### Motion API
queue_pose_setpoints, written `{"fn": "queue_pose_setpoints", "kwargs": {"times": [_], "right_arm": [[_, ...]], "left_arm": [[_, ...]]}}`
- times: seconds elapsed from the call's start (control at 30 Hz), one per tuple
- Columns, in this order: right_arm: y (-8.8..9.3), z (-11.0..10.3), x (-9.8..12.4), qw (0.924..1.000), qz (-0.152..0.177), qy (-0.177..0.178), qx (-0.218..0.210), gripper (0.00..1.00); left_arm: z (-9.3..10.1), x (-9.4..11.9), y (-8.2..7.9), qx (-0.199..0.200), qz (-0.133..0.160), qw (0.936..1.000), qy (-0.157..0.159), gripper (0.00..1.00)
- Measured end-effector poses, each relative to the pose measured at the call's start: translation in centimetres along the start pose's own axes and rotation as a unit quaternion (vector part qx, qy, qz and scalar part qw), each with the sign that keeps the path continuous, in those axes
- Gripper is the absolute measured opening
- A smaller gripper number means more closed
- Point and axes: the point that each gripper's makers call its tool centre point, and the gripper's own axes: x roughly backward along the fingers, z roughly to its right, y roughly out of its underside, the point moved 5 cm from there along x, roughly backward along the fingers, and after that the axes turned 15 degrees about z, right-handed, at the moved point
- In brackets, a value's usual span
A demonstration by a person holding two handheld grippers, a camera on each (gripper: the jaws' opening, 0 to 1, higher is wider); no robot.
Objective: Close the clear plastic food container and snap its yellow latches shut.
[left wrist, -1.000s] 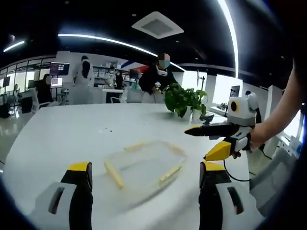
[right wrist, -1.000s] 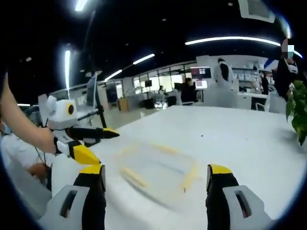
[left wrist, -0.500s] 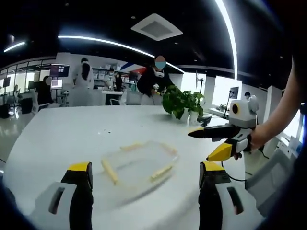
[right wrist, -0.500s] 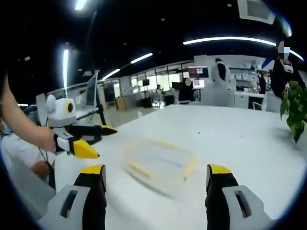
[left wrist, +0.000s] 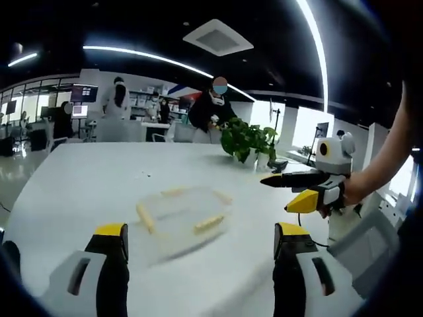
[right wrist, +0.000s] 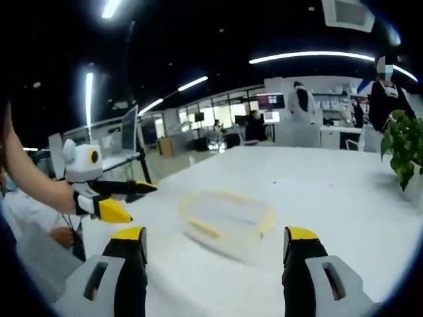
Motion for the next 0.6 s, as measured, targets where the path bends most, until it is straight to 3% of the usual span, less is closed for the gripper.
{"fn": "queue_pose_setpoints", "kwargs": {"times": [0.6], "right_arm": [[-2.1,-1.2,3.7,0.9992,0.026,0.011,-0.027,0.82]], "left_arm": [[1.4,2.4,-0.1,0.011,-0.001,0.9999,-0.001,0.89]]}}
